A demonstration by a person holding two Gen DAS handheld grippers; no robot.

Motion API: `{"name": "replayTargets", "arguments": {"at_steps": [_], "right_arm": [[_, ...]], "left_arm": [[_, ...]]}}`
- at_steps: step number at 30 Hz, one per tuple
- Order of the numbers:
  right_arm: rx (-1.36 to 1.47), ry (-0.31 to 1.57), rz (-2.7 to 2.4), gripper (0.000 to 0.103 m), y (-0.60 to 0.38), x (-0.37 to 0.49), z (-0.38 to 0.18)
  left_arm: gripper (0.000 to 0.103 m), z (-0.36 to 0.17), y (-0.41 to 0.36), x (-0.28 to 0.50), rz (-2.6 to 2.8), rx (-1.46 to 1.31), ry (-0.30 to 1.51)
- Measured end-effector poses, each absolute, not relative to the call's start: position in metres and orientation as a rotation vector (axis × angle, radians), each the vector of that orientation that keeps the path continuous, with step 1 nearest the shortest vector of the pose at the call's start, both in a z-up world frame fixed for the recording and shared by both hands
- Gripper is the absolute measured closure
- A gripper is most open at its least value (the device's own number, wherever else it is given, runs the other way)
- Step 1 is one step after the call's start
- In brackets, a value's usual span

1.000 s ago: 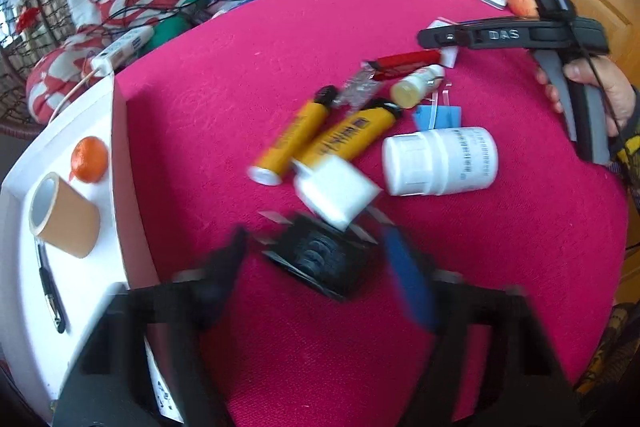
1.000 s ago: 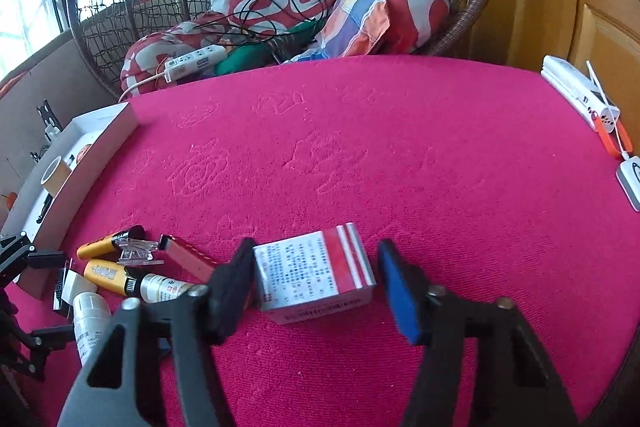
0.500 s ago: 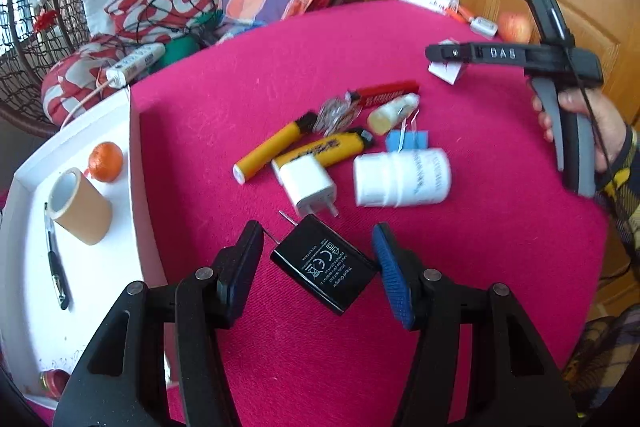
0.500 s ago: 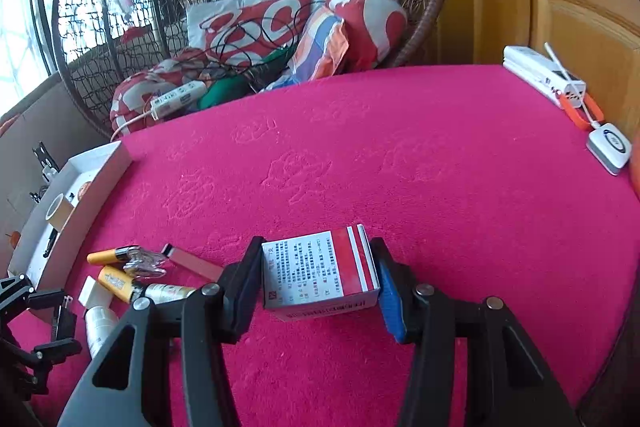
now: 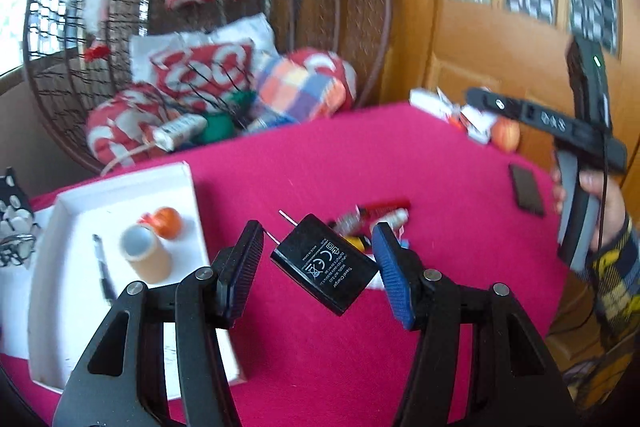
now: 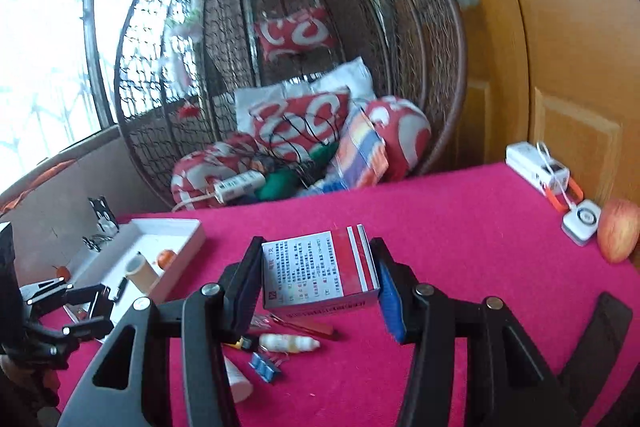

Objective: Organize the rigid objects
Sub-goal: 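Carry the black charger and medicine box in both tools over the white tray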

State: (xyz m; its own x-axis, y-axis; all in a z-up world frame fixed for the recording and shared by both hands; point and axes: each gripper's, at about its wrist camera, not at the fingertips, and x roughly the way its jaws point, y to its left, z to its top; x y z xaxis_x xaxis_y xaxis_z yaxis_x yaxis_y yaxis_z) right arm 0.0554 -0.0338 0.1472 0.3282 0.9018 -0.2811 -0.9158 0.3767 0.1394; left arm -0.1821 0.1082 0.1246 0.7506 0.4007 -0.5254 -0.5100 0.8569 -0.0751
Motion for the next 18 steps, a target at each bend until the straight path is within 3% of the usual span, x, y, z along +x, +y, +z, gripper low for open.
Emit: {"name": "replayTargets", "arguments": {"at_steps": [6,18], "right_arm": [[0.008,0.241,1.218,0.051,-0.042,0.038,0.172],[0.026,0.222,1.243,0.051,-0.045,0.025,0.185]], "left_arm": [[0.046,0.146,0.113,-0.212,0.549,-0.236,0.434],[0.046,0.150,0.122,-0.230,0.565,-0.273,0.382]]}}
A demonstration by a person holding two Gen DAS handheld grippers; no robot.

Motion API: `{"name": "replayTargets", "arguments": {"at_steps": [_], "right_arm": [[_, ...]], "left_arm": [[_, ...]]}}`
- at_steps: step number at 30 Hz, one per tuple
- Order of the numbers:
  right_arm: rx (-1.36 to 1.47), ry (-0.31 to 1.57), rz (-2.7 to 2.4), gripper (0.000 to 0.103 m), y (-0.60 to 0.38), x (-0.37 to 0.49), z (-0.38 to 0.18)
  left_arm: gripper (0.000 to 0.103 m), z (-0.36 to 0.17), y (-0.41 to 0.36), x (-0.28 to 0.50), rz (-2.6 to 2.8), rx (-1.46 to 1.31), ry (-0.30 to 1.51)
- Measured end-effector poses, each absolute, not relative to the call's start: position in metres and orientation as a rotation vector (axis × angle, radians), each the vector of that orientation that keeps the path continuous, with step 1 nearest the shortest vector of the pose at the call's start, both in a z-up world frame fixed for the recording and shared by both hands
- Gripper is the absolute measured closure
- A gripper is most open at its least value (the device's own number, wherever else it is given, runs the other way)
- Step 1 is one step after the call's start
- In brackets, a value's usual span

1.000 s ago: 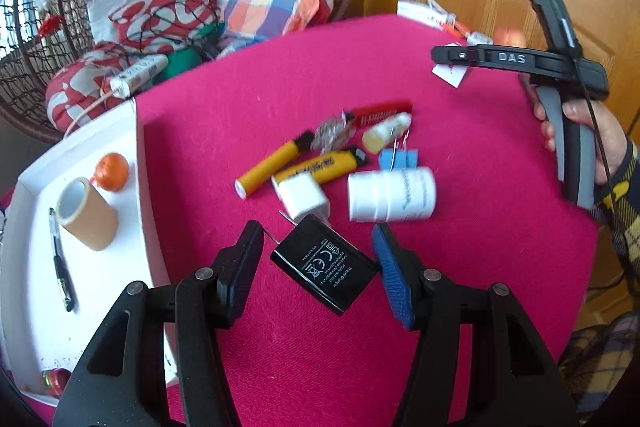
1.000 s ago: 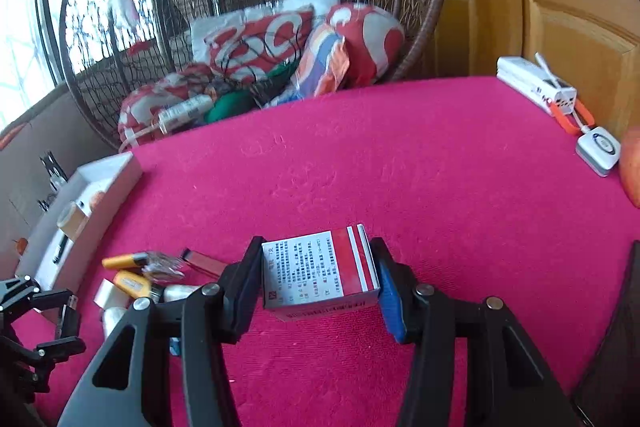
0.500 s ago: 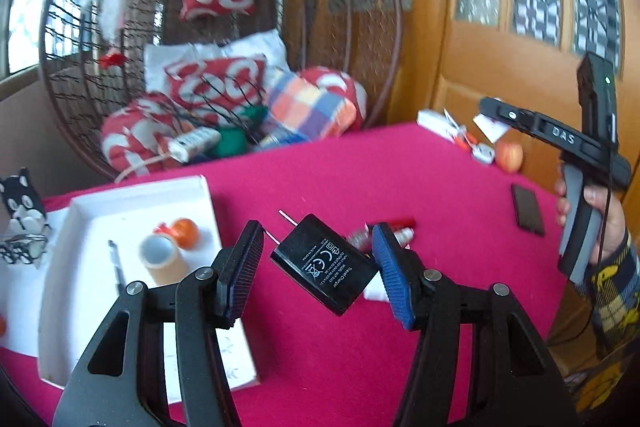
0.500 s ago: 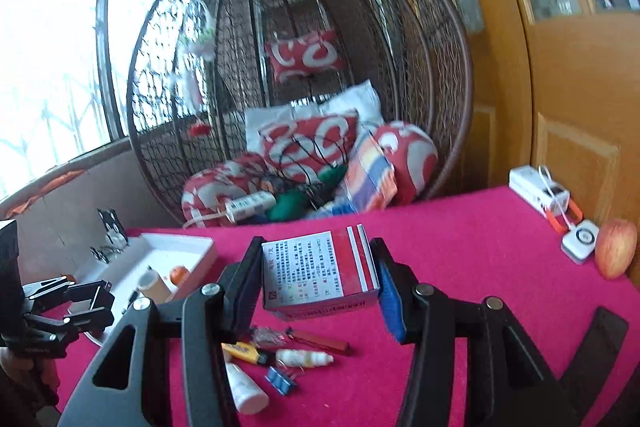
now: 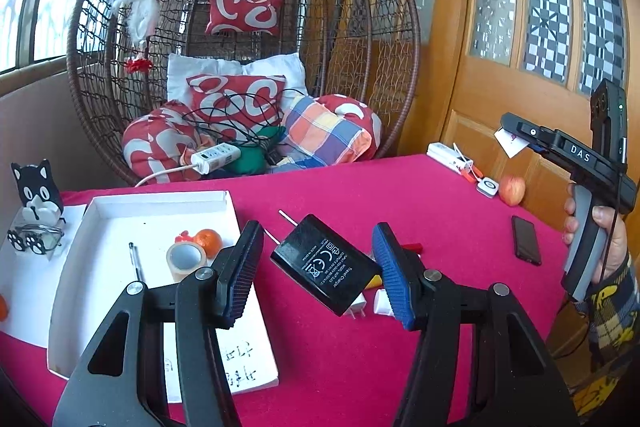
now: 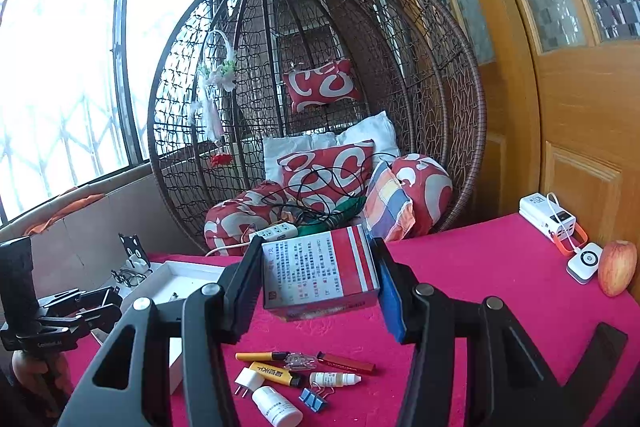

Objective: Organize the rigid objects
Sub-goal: 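Carry the black charger and medicine box in both tools over the white tray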

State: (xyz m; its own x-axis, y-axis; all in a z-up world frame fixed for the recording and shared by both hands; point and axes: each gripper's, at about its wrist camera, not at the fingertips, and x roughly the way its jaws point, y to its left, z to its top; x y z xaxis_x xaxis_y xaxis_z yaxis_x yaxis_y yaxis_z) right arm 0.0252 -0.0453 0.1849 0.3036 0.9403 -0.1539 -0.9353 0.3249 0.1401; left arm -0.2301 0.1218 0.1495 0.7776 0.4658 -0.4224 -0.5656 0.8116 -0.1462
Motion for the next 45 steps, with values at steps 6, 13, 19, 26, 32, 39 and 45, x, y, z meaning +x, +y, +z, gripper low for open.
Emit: {"name": "replayTargets", "arguments": {"at_steps": [6,13,19,26,32,39,45], "right_arm": [[0.022,0.223,1.271,0.051,-0.042,0.017,0.190],[-0.016,0.216,1.308,0.051,-0.026,0.000,0.195],[-0.058,0.213,1.324,0.051,-0.009,-0.016,0.199],[-0.118,0.214,1.351,0.051,0.013,-0.033,0.200],[-0.164,0.228,1.388,0.051,0.031,-0.044,0.200],[-0.211,0.256,1.455,0.051,0.060,-0.062,0.198],[-0.285,0.306,1.525,0.051,0.090,-0.087,0.184]], "left_arm": [[0.046,0.149,0.125,-0.241,0.587,-0.289,0.362],[0.046,0.150,0.134,-0.262,0.627,-0.321,0.323],[0.046,0.147,0.145,-0.283,0.659,-0.348,0.297],[0.046,0.141,0.155,-0.309,0.704,-0.385,0.264],[0.046,0.134,0.166,-0.337,0.766,-0.429,0.238],[0.046,0.123,0.190,-0.362,0.840,-0.491,0.235],[0.046,0.110,0.199,-0.370,0.858,-0.537,0.246]]}}
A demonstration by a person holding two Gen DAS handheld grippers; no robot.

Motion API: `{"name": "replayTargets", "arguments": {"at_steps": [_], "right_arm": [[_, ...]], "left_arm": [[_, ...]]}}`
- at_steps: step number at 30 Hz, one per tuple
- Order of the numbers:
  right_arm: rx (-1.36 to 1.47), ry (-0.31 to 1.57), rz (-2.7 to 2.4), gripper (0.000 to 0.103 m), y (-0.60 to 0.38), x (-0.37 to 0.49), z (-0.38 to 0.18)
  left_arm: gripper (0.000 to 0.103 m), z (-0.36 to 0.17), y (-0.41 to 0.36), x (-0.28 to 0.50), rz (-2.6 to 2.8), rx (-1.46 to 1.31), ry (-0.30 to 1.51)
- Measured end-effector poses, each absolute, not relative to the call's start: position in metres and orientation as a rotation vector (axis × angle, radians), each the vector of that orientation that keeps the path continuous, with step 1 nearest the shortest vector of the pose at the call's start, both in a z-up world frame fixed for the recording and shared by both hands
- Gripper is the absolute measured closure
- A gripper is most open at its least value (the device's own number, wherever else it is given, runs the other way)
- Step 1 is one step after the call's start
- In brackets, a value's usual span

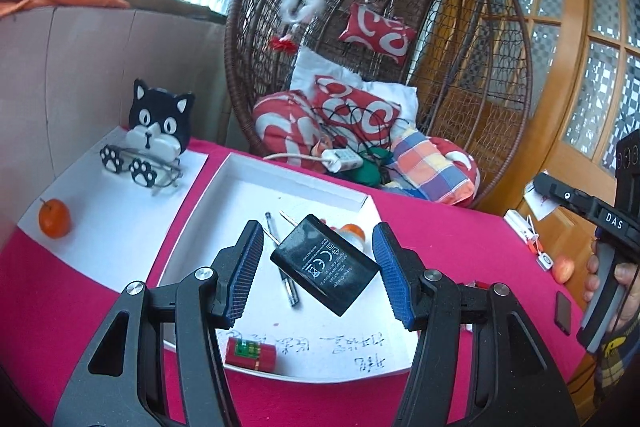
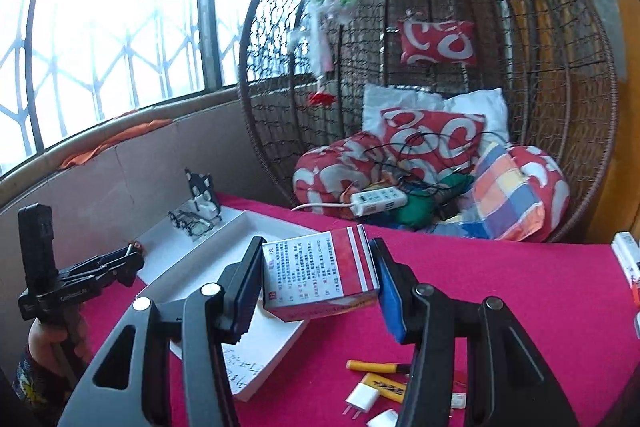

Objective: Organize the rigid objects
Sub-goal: 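Carry the black charger and medicine box in both tools over the white tray, then open left tool to drop charger while right tool releases medicine box into tray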

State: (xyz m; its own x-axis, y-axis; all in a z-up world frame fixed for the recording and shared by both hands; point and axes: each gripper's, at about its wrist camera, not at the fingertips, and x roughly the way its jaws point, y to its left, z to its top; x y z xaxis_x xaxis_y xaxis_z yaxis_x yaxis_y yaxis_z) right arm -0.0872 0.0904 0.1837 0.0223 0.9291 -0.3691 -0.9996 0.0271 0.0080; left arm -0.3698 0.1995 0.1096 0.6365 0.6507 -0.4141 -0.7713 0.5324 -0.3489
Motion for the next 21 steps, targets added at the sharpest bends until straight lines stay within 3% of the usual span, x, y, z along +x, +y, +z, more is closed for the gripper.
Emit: {"name": "replayTargets", "arguments": {"at_steps": [21], "right_arm": [[-0.603,0.514,1.629,0.051,0.186,-0.162,0.084]], "left_arm": [[0.046,0.062,0.280,-0.321,1.023,-0.542,0.537]]}}
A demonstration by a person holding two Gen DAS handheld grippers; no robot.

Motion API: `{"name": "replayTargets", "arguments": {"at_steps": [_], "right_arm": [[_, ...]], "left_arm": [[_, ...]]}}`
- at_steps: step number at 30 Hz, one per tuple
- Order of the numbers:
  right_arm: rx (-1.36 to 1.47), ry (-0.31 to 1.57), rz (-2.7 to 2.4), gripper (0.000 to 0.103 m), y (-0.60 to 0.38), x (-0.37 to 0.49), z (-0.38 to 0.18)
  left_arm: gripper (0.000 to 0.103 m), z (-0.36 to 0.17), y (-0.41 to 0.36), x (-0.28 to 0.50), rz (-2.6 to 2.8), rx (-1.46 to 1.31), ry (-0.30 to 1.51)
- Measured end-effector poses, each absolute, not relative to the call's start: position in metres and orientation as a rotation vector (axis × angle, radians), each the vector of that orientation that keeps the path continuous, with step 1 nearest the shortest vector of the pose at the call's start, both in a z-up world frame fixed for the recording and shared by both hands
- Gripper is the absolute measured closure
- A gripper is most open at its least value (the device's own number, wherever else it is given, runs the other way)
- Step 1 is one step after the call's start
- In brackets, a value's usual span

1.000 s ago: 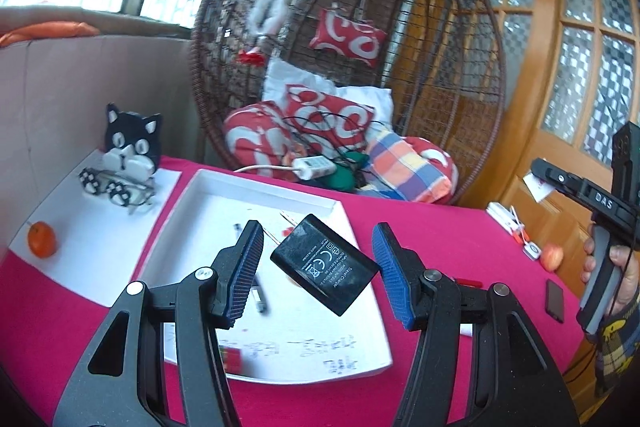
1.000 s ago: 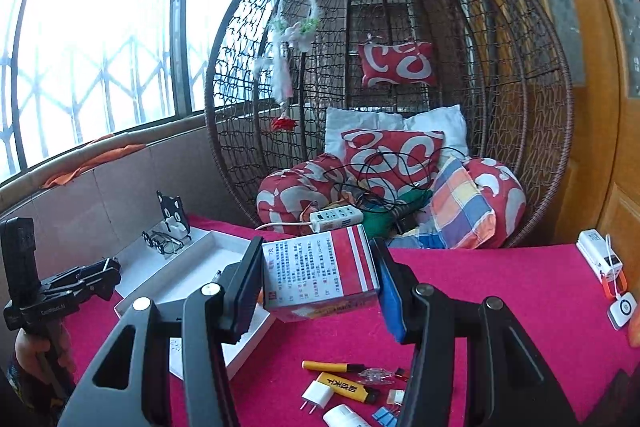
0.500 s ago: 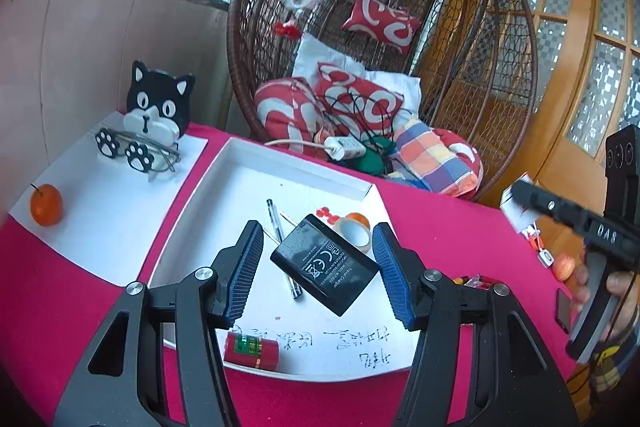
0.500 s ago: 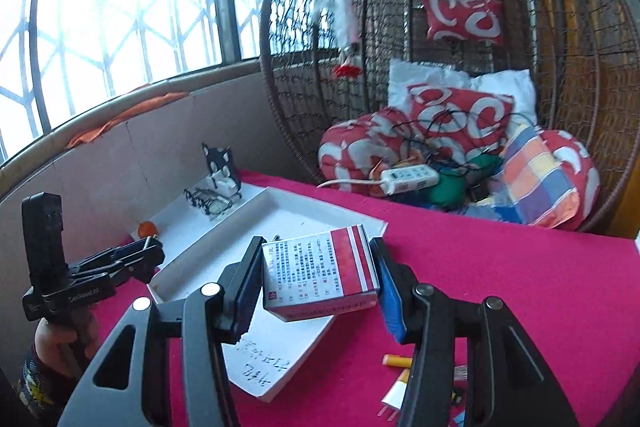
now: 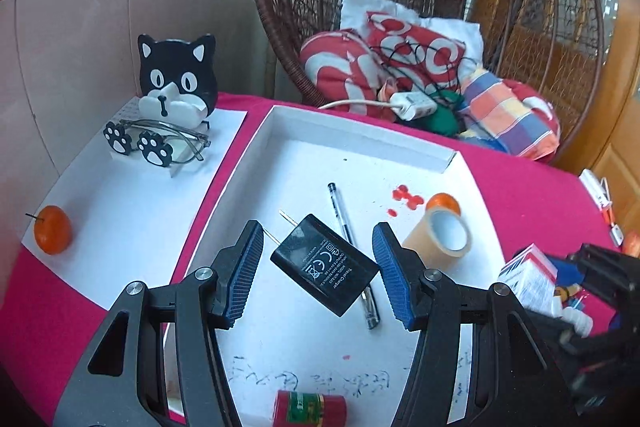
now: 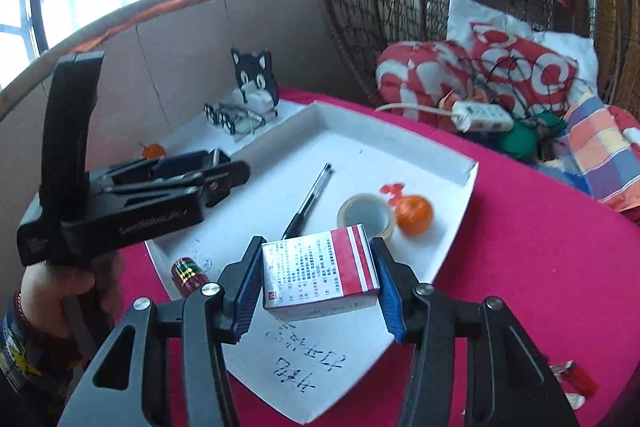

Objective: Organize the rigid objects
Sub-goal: 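Open left tool to drop charger while right tool releases medicine box into tray, then move both open tools back toward the remaining pile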

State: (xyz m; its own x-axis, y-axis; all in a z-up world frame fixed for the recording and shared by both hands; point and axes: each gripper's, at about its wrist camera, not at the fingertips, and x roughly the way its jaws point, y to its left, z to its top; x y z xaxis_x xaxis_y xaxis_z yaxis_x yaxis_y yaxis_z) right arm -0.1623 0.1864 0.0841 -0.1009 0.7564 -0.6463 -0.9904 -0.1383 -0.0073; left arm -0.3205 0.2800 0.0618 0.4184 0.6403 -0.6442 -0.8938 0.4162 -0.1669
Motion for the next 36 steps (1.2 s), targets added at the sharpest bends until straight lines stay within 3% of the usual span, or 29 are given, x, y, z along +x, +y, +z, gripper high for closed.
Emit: {"name": "replayTargets", "arguments": {"at_steps": [9,11,12,13,14,16,19,21,25,36], "right_arm": [[-0.638,0.527,1.566,0.051,0.213,-0.166,0.062],[-0.635,0.505,1.560,0.051,0.212,-0.167,0.062],[-0.635,0.493,1.556,0.050,0.210,-0.167,0.063],[-0.634,0.476,1.546,0.042,0.209,-0.167,0.063],[-0.634,0.463,1.538,0.024,0.208,-0.168,0.063],[-0.617,0.440,1.531,0.012,0.202,-0.168,0.066],[-0.589,0.399,1.525,0.012,0.190,-0.167,0.073],[-0.558,0.378,1.516,0.000,0.183,-0.162,0.078],[-0.457,0.372,1.503,0.000,0.164,-0.147,0.093],[-0.235,0.374,1.460,0.000,0.126,-0.107,0.126]], "left_arm": [[0.046,0.054,0.302,-0.303,1.092,-0.504,0.596],[0.041,0.053,0.303,-0.302,1.099,-0.510,0.599],[0.028,0.053,0.303,-0.303,1.103,-0.514,0.597],[0.015,0.053,0.303,-0.304,1.108,-0.515,0.593],[0.012,0.054,0.302,-0.305,1.123,-0.512,0.588],[0.000,0.058,0.300,-0.309,1.155,-0.514,0.575],[0.000,0.069,0.291,-0.324,1.187,-0.535,0.492],[0.000,0.079,0.281,-0.336,1.205,-0.549,0.420],[0.000,0.090,0.265,-0.348,1.211,-0.560,0.342],[0.000,0.096,0.243,-0.322,1.156,-0.518,0.386]]}}
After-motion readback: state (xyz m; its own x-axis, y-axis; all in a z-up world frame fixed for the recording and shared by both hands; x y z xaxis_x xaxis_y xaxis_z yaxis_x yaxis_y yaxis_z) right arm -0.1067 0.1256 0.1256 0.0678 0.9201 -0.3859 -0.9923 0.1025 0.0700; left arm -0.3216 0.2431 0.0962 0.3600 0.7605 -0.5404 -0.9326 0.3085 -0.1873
